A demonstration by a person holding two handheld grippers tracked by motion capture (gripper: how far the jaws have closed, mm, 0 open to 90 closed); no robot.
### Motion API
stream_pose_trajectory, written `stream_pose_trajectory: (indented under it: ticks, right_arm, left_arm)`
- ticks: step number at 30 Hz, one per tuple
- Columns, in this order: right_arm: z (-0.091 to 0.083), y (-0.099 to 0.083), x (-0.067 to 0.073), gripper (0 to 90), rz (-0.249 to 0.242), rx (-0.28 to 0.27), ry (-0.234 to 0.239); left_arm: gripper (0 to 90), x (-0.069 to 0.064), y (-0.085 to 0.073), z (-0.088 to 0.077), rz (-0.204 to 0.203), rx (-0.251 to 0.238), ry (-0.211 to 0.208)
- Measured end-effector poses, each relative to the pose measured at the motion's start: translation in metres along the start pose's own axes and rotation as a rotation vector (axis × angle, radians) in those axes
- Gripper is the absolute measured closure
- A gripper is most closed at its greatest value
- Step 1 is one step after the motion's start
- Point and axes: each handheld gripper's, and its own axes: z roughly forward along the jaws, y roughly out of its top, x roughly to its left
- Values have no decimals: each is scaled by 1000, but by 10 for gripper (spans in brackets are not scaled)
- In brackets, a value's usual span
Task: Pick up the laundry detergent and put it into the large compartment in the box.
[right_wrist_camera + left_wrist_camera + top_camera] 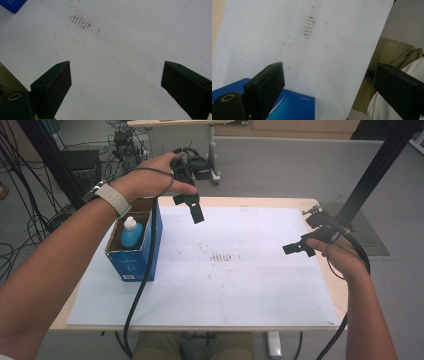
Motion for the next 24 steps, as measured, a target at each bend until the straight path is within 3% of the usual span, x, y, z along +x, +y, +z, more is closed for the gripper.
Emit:
stream_pose_trajectory:
  ticks: [12,24]
  right_arm:
    - [3,0,0,92,2,0,3]
    - [1,-3,2,92,11,-2,-5]
  left_arm:
    - [102,2,0,13,3,-3,-23]
    - [102,3,-2,17,3,-9,-29]
